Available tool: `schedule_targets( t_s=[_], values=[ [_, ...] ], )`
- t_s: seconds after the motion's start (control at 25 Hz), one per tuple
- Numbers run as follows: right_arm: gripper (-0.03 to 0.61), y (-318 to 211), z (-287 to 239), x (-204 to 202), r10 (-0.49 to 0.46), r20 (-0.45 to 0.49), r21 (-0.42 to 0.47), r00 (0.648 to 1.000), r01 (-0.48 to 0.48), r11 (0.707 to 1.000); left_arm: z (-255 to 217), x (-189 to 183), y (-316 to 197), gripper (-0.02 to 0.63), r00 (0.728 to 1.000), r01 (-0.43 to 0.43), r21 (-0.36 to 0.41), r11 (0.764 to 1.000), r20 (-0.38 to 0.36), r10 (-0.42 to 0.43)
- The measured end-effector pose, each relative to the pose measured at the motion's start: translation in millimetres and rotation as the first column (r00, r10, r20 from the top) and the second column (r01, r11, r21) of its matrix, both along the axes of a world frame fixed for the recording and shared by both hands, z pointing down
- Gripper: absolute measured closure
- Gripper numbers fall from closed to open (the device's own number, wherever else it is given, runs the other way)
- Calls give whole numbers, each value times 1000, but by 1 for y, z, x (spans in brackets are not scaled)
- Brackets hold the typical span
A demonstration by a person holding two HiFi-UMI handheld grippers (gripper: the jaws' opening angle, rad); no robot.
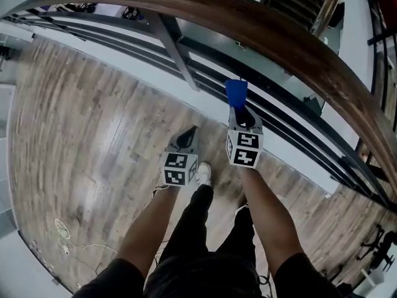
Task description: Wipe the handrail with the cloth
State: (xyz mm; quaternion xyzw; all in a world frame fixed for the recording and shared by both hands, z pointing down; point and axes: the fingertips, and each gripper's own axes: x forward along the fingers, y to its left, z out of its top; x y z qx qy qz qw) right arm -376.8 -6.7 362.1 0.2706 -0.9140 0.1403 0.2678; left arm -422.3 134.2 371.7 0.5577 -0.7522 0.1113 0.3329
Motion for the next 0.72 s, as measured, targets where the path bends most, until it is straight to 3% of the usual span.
schedule_targets(
  t_s=[0.2,0.32,0.48,0.72],
  values=[
    [468,-6,8,-105,-26,-11,31,1000,26,999,8,-62,1,611,996,-61,-19,998,63,63],
    [468,-7,17,-163,-31,-25,42,999,32,999,17,-91,3,611,999,-46,-17,999,16,46],
    [468,-8,39,-210,3,-77,27,997,-1,1000,29,-84,21,612,997,-73,-26,997,-22,73],
    [468,-17,42,-229,2,-106,33,994,1,999,44,-68,50,611,997,-72,-58,996,-25,71]
  ],
)
